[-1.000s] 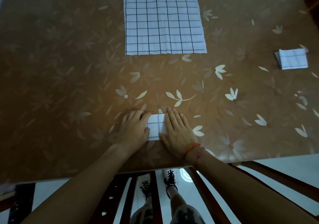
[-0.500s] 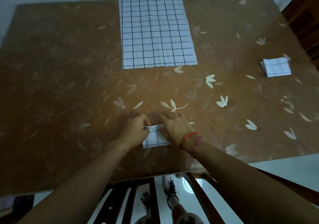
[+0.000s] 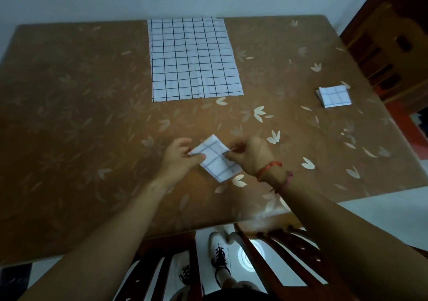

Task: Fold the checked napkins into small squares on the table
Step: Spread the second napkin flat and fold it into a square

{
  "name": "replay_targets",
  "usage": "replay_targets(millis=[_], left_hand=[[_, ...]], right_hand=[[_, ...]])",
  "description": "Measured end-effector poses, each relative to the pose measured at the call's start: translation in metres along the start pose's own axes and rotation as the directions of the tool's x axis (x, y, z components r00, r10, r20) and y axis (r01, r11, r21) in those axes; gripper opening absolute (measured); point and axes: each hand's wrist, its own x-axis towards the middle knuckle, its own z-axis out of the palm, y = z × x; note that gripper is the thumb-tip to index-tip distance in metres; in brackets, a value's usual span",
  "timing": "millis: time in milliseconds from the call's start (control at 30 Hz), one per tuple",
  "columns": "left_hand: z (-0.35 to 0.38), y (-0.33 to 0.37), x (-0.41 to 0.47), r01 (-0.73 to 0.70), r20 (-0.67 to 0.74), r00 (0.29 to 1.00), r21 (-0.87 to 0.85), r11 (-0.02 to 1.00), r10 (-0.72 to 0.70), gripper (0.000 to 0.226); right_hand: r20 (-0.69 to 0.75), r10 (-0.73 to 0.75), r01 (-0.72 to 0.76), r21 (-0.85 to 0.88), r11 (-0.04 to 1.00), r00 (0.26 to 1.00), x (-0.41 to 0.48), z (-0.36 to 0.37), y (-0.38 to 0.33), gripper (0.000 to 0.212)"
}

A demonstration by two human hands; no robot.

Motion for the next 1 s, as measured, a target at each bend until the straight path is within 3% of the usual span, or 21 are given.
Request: replay_targets(millis=[100,200,300,467,567,1000], left_hand=[[0.015,0.000,-0.011,0.182,0.093,0.982,-0.227,0.957,-0.165,0.033],[0.037,0.001,-0.021,0.235,0.210,0.962,-0.298,0.925,-0.177,0.012],[0.055,0.003,-0.023,0.182,0.178,0.973,-0.217,0.959,-0.145,0.007],[0.069,0.003,-0.018,0.150,0.101,0.985,-0.113,0.982,-0.139,0.008],[0.071,0.002,-0.012,0.155,0.073,0.986,-0.111,0.982,-0.147,0.008],[0.082,-0.021,0.029,0.185,-0.098,0.980,0.106,0.977,-0.175,0.007]], right_hand=[[-0.218,-0.073,0.106,0.145,0.984,0.973,-0.039,-0.036,-0.038,0.014],[-0.218,0.015,0.048,0.279,0.959,0.976,-0.061,-0.048,-0.033,0.022],[-0.207,0.057,0.019,0.346,0.938,0.977,-0.066,-0.052,-0.020,0.033],[-0.171,0.089,-0.006,0.435,0.900,0.981,-0.068,-0.053,-0.005,0.018],[-0.159,0.096,-0.014,0.453,0.892,0.983,-0.061,-0.054,0.003,0.022],[-0.201,0.139,-0.077,0.288,0.955,0.970,-0.011,-0.037,0.023,0.012]])
